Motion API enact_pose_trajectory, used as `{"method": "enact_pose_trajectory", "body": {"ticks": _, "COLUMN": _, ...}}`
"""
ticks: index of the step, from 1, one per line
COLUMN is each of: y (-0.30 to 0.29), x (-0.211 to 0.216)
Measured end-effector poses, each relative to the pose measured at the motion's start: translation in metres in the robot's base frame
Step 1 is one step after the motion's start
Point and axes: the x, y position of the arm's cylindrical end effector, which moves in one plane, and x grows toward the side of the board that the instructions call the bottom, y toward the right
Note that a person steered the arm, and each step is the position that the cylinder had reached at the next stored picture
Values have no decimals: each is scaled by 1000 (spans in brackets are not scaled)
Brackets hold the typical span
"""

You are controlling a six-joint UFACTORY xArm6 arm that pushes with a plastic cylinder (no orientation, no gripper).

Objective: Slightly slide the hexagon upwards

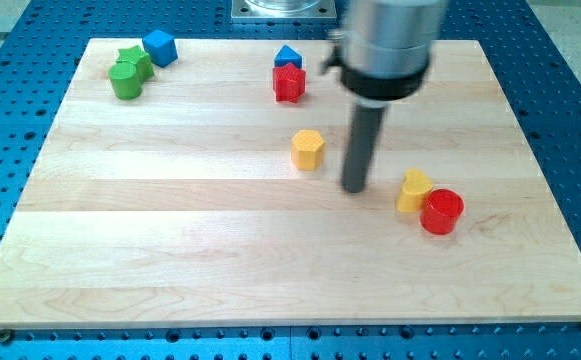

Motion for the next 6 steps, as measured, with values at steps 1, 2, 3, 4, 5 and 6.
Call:
{"method": "enact_pose_trajectory", "body": {"ticks": 1, "y": -42, "x": -61}}
{"method": "enact_pose_trajectory", "body": {"ticks": 2, "y": -49, "x": -16}}
{"method": "enact_pose_trajectory", "body": {"ticks": 3, "y": -49, "x": -79}}
{"method": "enact_pose_trajectory", "body": {"ticks": 4, "y": -11, "x": -125}}
{"method": "enact_pose_trajectory", "body": {"ticks": 5, "y": -8, "x": -86}}
{"method": "enact_pose_trajectory", "body": {"ticks": 6, "y": 10, "x": -119}}
